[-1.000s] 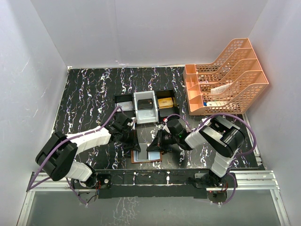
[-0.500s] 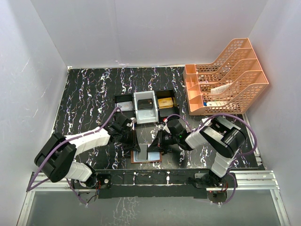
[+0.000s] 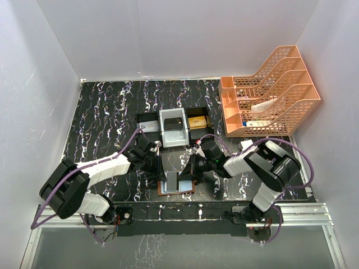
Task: Take the credit cards out of the card holder
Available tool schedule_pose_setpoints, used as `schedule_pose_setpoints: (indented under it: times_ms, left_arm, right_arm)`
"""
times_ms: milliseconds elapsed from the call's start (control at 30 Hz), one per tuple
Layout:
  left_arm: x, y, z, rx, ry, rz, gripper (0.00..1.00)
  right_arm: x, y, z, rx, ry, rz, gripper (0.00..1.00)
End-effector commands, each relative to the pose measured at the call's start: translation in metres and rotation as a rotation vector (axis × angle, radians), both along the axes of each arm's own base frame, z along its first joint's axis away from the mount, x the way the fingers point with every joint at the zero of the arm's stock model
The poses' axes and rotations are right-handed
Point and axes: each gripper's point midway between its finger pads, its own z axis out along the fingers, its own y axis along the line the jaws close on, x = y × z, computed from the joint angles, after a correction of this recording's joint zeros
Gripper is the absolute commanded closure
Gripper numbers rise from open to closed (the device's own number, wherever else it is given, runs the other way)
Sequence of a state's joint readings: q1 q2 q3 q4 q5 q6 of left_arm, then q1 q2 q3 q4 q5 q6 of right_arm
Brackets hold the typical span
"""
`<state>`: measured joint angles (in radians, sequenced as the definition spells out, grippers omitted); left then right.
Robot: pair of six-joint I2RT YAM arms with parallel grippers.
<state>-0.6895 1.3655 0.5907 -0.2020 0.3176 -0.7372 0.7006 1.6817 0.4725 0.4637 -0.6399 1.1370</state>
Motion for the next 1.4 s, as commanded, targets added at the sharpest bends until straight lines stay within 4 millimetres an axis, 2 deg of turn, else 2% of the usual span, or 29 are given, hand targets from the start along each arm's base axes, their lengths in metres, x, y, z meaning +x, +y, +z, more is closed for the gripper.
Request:
schedule_pose_setpoints:
  times_ms: [0, 233, 600, 667, 767, 833, 967, 1100, 1267, 1367]
  left_arm:
    - [-0.020, 0.030, -0.023, 0.137, 0.055, -0.001, 0.92]
    - [-0.019, 0.030, -0.022, 0.138, 0.051, -0.005, 0.92]
    - [0.013, -0.015, 0.048, -0.065, -0.118, -0.102, 0.76]
    - [0.013, -0.022, 0.052, -0.102, -0.116, -0.127, 0.75]
    - [0.008, -0.028, 0.046, -0.121, -0.091, -0.151, 0.78]
    - [0.005, -0.026, 0.036, -0.098, -0.062, -0.150, 0.81]
    - [-0.005, -0.016, 0.005, -0.030, 0.013, -0.147, 0.88]
    - [-0.012, -0.002, -0.015, 0.059, 0.058, -0.122, 0.94]
    - [-0.015, 0.015, -0.020, 0.151, 0.070, -0.102, 0.96]
    - [-0.016, 0.012, -0.020, 0.132, 0.074, -0.100, 0.97]
  right_arm:
    - [-0.001, -0.004, 0.008, 0.015, -0.037, 0.024, 1.00]
    - [-0.001, -0.008, 0.007, 0.003, -0.041, 0.028, 1.00]
    - [0.007, -0.003, 0.005, -0.002, -0.048, 0.016, 1.00]
    - [0.007, -0.003, 0.004, -0.004, -0.045, 0.015, 1.00]
    - [0.008, -0.003, 0.003, -0.004, -0.046, 0.014, 1.00]
    - [0.008, -0.003, 0.003, -0.003, -0.046, 0.013, 1.00]
    - [0.009, -0.001, 0.005, 0.006, -0.046, 0.013, 1.00]
    - [0.010, 0.002, 0.008, 0.020, -0.048, 0.018, 1.00]
    - [0.012, 0.006, 0.016, 0.067, -0.045, -0.005, 0.94]
    - [0.011, 0.009, 0.022, 0.103, -0.046, -0.018, 0.87]
